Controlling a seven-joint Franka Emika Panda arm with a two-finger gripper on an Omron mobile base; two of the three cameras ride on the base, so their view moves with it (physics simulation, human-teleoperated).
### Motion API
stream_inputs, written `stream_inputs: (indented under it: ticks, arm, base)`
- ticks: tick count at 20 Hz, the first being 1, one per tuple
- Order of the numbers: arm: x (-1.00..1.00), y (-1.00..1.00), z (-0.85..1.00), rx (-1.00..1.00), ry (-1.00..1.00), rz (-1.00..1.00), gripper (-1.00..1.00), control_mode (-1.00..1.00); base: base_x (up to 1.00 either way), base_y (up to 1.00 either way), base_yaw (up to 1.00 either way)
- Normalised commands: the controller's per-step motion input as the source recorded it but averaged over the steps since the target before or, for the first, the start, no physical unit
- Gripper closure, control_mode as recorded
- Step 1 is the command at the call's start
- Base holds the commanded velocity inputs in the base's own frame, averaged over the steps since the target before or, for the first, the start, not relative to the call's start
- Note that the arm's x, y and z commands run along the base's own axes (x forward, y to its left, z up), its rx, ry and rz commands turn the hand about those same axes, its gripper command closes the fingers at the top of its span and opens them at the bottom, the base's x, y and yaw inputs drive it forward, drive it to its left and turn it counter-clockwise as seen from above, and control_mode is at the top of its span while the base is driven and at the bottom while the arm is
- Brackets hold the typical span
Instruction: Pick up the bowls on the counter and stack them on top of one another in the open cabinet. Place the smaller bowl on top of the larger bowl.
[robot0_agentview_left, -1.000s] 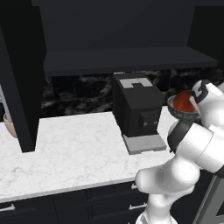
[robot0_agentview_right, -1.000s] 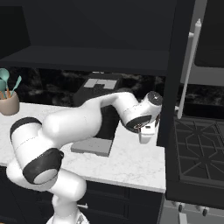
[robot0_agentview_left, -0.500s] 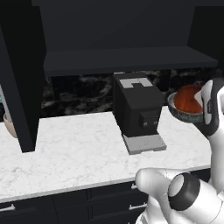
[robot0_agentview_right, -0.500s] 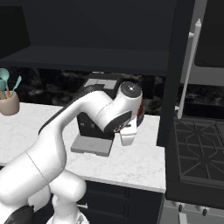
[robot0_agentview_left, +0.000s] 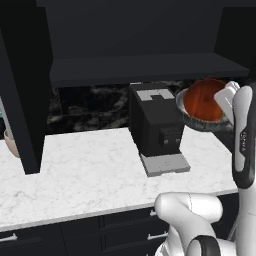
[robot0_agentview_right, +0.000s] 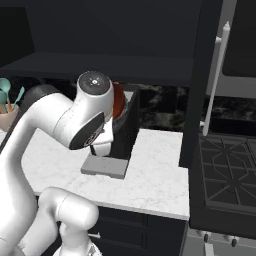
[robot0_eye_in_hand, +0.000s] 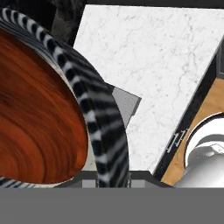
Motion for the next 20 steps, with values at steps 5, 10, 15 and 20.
stream_inputs:
  ticks: [5, 10, 15, 20]
  arm:
    - [0.45, 0.34, 1.0, 0.17, -0.25, -0.04, 1.0, -1.0]
    - [1.0, 0.44, 0.84, 0.09, -0.1, -0.11, 1.0, -1.0]
    - [1.0, 0.36, 0.22, 0.01, -0.01, -0.04, 1.0, -1.0]
    - [1.0, 0.24, 0.0, -0.04, 0.0, -0.03, 1.0, -1.0]
  base:
    - [0.0, 0.0, 0.0]
    - [0.0, 0.0, 0.0]
    - [0.0, 0.0, 0.0]
    - [0.0, 0.0, 0.0]
